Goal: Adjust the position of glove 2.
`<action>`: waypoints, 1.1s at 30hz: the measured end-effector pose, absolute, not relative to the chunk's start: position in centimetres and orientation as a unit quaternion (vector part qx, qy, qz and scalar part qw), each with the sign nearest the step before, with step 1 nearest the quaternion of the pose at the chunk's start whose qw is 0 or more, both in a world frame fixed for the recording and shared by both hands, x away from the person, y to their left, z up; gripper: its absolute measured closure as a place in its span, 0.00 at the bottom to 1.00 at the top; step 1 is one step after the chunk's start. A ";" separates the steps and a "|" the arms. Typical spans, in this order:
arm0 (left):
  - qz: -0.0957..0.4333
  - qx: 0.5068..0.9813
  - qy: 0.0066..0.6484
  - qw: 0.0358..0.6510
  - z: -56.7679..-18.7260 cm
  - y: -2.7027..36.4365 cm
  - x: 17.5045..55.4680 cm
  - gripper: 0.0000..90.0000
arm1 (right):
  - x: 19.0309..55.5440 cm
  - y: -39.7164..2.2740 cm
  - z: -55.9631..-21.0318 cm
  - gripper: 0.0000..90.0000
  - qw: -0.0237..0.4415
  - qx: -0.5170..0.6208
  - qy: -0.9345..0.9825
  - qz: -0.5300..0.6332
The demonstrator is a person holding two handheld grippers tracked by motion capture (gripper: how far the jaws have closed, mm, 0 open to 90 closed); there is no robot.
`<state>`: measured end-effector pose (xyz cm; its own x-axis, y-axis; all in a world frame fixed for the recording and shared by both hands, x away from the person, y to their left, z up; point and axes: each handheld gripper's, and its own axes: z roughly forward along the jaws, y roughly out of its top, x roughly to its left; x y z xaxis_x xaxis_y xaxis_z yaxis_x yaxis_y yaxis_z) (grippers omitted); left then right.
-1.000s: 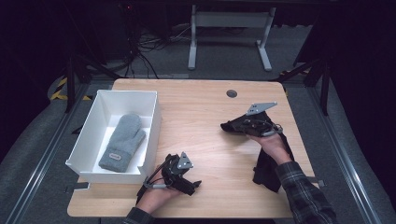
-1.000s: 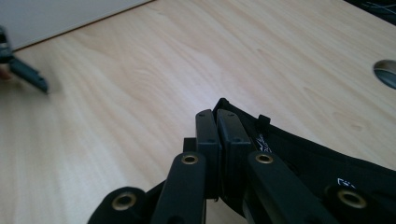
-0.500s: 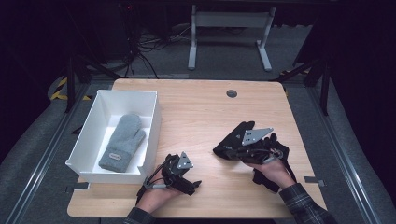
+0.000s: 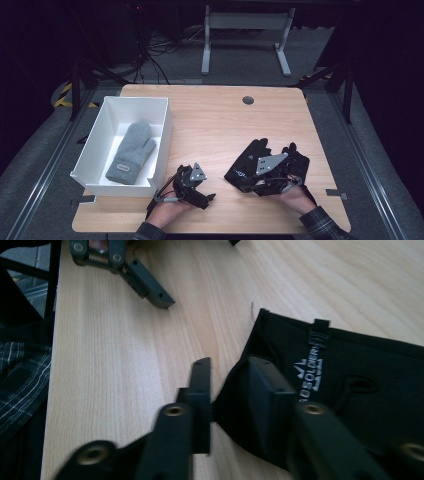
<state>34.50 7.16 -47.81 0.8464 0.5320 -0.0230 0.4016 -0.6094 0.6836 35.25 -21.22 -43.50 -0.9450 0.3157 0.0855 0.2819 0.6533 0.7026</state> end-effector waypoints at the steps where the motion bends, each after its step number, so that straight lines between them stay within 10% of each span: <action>1: 0.091 0.892 0.261 0.356 -47.8 7.2 34.5 0.00 | 35.3 -21.5 -43.2 0.73 0.028 0.168 0.906 0.388; 9: 0.091 0.892 0.262 0.356 -47.8 7.2 34.5 0.00 | 38.7 -25.1 -41.9 1.00 0.109 0.269 0.876 0.386; 33: 0.092 0.892 0.261 0.357 -47.8 7.2 34.5 0.00 | 42.2 -20.6 -45.0 1.00 0.103 0.256 0.904 0.327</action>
